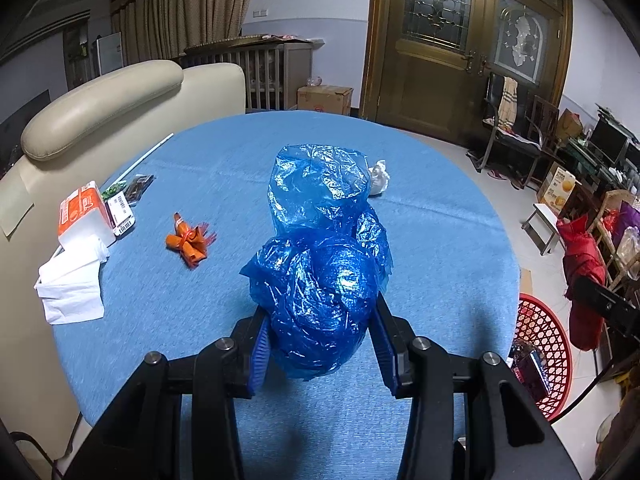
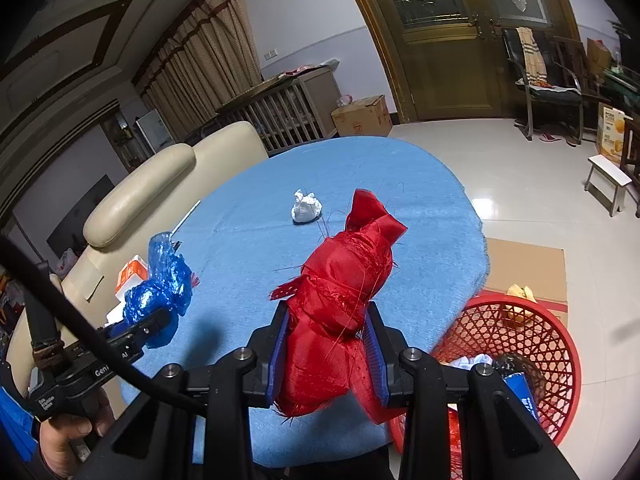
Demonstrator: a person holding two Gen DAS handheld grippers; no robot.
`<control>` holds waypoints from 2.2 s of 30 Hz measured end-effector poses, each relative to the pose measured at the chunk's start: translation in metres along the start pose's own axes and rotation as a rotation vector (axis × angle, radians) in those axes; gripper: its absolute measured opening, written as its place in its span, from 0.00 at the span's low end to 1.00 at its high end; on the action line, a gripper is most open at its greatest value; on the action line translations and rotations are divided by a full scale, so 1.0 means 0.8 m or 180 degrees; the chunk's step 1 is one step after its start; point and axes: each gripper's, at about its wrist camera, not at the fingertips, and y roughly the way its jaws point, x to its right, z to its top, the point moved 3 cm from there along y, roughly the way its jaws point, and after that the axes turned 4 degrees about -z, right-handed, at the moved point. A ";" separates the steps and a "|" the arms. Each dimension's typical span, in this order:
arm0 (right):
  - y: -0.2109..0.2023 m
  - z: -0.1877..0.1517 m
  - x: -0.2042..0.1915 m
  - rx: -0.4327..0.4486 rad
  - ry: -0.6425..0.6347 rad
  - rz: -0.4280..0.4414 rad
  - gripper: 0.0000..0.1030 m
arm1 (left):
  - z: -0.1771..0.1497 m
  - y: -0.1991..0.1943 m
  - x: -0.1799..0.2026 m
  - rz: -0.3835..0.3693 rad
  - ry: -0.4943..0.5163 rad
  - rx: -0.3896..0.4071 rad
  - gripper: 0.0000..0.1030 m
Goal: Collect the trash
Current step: 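Carry the red bag and blue bag to the red basket and release both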
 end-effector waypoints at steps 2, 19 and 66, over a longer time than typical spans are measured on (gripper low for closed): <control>-0.004 -0.002 0.001 0.0003 0.0010 -0.0012 0.36 | 0.000 -0.002 0.002 -0.0015 0.0001 0.0012 0.46; -0.037 -0.053 0.101 -0.0094 0.0389 -0.0487 0.36 | 0.001 -0.004 0.053 -0.0304 0.0221 0.0033 0.46; -0.077 -0.042 0.257 0.0139 0.1209 -0.0976 0.75 | -0.045 0.018 0.282 -0.1292 0.1438 -0.0391 0.49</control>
